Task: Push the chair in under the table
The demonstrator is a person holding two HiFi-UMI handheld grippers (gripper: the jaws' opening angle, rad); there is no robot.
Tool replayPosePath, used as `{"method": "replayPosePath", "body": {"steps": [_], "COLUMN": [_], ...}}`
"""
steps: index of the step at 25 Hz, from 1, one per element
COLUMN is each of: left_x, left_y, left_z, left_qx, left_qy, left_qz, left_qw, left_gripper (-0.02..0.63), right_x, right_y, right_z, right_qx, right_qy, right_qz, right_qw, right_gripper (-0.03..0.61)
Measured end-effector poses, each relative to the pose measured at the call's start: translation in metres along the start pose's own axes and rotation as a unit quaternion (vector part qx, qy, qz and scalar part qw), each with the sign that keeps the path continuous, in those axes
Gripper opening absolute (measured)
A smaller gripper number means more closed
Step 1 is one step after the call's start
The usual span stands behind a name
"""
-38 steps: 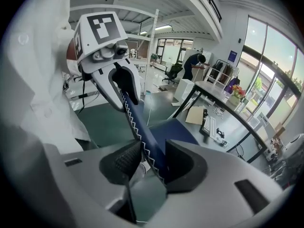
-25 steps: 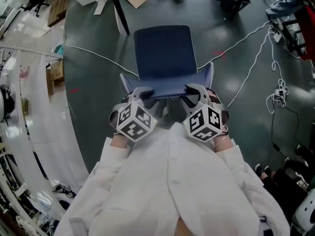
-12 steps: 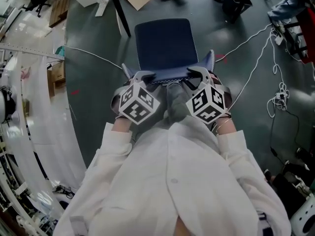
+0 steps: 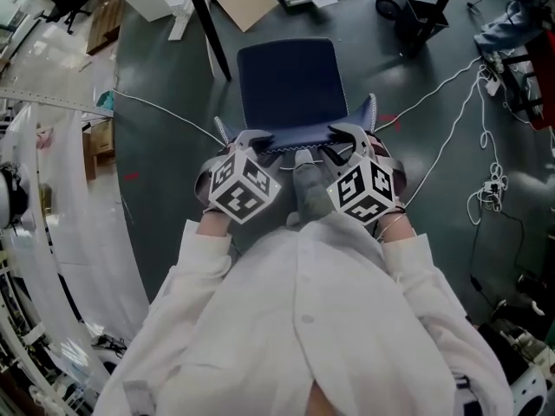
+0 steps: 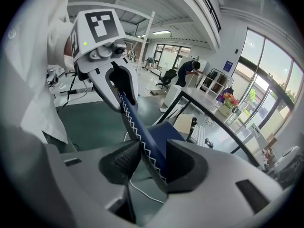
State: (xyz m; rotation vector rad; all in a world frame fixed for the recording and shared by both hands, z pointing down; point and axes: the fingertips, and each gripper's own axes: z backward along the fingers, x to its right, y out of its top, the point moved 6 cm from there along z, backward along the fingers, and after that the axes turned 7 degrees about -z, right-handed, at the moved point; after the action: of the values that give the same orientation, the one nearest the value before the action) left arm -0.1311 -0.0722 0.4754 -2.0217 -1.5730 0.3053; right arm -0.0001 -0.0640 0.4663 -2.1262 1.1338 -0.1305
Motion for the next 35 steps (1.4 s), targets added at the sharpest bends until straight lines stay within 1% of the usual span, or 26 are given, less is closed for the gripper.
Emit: {"method": "replayPosePath", "body": {"steps": [6,11,15,21,28,35], "left_x": [-0.043,-0.074,-0.101,-0.139,-0.163,-0.176], "left_y": [0.007,0.022,0.029,0.040,0.053,0.054], "left_z": [-0.014,-0.028,-0.039,-0.050,-0.063,-0.063], "left_qx": [0.002,0.000,-0.001,-0.004,0.001,0.003], "left_qy": [0.013,0.014,0.025,0.027,0.048,0.061], "left_qz": [0.003,0.008,0.009,0.025,0.024,0.024], "left_qw": [0.9999,0.9999,0.9997,0.9993,0.9986,0.9978], "left_gripper": [0.143,0.143,0.143,0.144,0.144,0.145], "right_x": [0.036,0.072,0.098,0.133,0.164,0.173], "right_y": [0.016,0.024,0.032,0.046,0.053,0.060], "right_z": [-0.026,-0.043,-0.059,-0.079,-0.093,-0.099], "right_qx": [-0.001,-0.004,-0.001,0.003,0.009,0.017], "right_qy": [0.004,0.015,0.017,0.021,0.025,0.023], "right_qz": [0.004,0.007,0.012,0.024,0.035,0.044], "right_qw": [1.000,1.000,1.000,0.999,0.999,0.999], "right_gripper": [0.166,0.166,0.166,0.166,0.166,0.166]}}
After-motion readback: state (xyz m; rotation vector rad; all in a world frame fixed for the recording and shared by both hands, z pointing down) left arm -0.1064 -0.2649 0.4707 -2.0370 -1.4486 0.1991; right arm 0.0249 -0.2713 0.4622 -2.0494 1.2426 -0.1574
